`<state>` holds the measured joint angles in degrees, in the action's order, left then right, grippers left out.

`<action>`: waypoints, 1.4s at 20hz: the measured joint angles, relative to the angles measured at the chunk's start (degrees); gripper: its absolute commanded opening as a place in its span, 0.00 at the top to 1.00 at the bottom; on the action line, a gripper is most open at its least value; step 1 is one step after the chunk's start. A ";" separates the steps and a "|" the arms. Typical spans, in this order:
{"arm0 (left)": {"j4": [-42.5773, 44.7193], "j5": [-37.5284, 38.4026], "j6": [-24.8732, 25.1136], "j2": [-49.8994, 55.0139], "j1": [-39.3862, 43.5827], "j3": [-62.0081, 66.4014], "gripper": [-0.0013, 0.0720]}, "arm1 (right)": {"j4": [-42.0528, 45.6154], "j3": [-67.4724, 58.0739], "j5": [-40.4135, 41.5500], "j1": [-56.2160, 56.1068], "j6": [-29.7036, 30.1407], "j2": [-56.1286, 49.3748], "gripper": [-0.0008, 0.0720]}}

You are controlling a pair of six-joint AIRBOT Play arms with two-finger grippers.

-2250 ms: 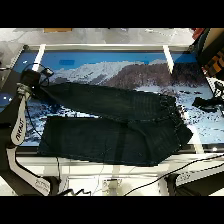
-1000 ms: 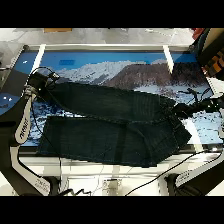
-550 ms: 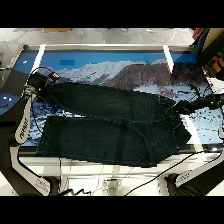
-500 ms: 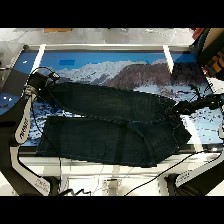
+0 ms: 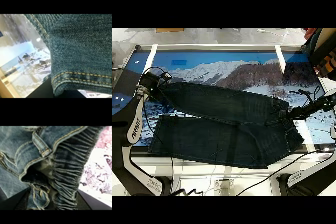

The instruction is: Fold the clothes and pants, and hang the long-sleeved shirts on hangers.

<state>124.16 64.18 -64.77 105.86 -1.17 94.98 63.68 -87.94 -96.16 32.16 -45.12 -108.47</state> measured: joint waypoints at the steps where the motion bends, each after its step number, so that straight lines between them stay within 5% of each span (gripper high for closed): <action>1: 0.00 -0.11 0.00 0.00 0.00 0.00 0.93 | 0.24 0.00 -0.11 0.00 0.94 0.00 0.18; 16: 0.02 -0.28 0.00 0.00 0.00 0.00 0.93 | -5.53 3.19 5.90 -2.71 5.33 0.00 0.24; 17: 0.02 -0.31 0.00 0.00 0.00 0.00 0.93 | -5.86 3.21 5.88 -3.61 5.97 0.00 0.30; 20: 0.02 -0.28 0.00 0.00 0.00 0.00 0.93 | -6.21 3.21 6.97 -6.25 8.63 0.00 0.93; 28: 2.47 -3.56 -0.02 -2.34 0.52 -0.02 0.93 | -0.63 -1.31 12.98 -6.84 5.73 0.09 0.94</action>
<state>126.63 60.62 -64.79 103.53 -0.64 94.96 63.05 -89.25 -83.18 25.32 -39.40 -108.38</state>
